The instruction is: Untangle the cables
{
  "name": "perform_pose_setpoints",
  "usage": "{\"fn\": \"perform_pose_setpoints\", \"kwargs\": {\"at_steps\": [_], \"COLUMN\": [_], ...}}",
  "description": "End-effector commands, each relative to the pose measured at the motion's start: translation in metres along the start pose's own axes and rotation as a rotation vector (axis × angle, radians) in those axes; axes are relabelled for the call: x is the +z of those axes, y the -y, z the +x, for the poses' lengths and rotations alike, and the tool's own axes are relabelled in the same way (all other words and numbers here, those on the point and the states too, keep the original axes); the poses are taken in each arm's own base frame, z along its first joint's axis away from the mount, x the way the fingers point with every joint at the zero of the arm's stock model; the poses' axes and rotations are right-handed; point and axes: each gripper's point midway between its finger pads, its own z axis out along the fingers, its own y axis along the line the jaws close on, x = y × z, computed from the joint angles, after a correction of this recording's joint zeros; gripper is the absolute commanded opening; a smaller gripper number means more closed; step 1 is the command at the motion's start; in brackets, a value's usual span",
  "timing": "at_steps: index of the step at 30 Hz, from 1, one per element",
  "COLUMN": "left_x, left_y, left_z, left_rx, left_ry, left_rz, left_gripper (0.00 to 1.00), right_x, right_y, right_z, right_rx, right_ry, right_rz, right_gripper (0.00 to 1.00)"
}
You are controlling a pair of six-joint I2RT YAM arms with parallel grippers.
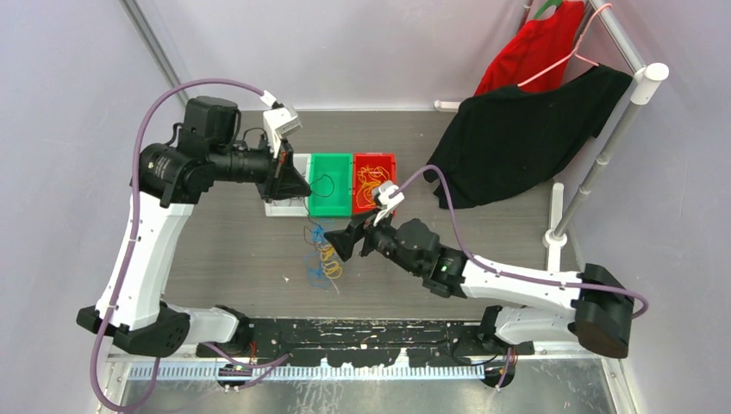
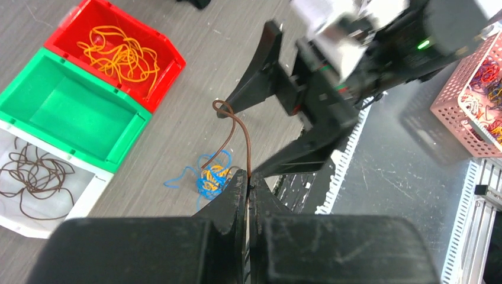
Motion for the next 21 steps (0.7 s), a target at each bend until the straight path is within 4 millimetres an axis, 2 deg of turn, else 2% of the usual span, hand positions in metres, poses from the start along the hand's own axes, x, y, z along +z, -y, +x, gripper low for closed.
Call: {"fn": "perform_pose_setpoints", "kwargs": {"at_steps": [1, 2, 5, 9, 16, 18, 21], "left_x": [-0.010, -0.009, -0.006, -0.005, -0.012, -0.016, -0.028], "left_y": [0.009, 0.010, 0.014, 0.017, 0.024, 0.020, 0.019], "left_z": [-0.004, -0.003, -0.002, -0.005, -0.017, -0.025, -0.043], "left_rx": [0.085, 0.084, 0.082, 0.078, 0.085, 0.102, 0.150], "left_ry": [0.045, 0.043, 0.039, 0.048, 0.079, 0.099, 0.154], "left_rz": [-0.008, -0.004, 0.011, 0.017, 0.019, -0.017, -0.067], "left_gripper": [0.00, 0.00, 0.00, 0.00, 0.00, 0.00, 0.00], "right_x": [-0.009, -0.008, 0.002, 0.022, 0.052, 0.056, 0.060], "right_y": [-0.050, -0.058, -0.071, -0.091, -0.089, -0.081, -0.060], "right_z": [-0.047, -0.058, -0.074, -0.079, -0.059, -0.047, -0.018], "right_rx": [-0.114, -0.126, -0.137, -0.125, -0.039, -0.011, 0.026], "right_ry": [0.040, 0.055, 0.086, 0.108, 0.119, 0.113, 0.082], "right_rz": [-0.217, -0.239, -0.267, -0.335, -0.320, -0.292, -0.221], "right_gripper": [0.92, 0.92, 0.90, 0.82, 0.61, 0.58, 0.56]}}
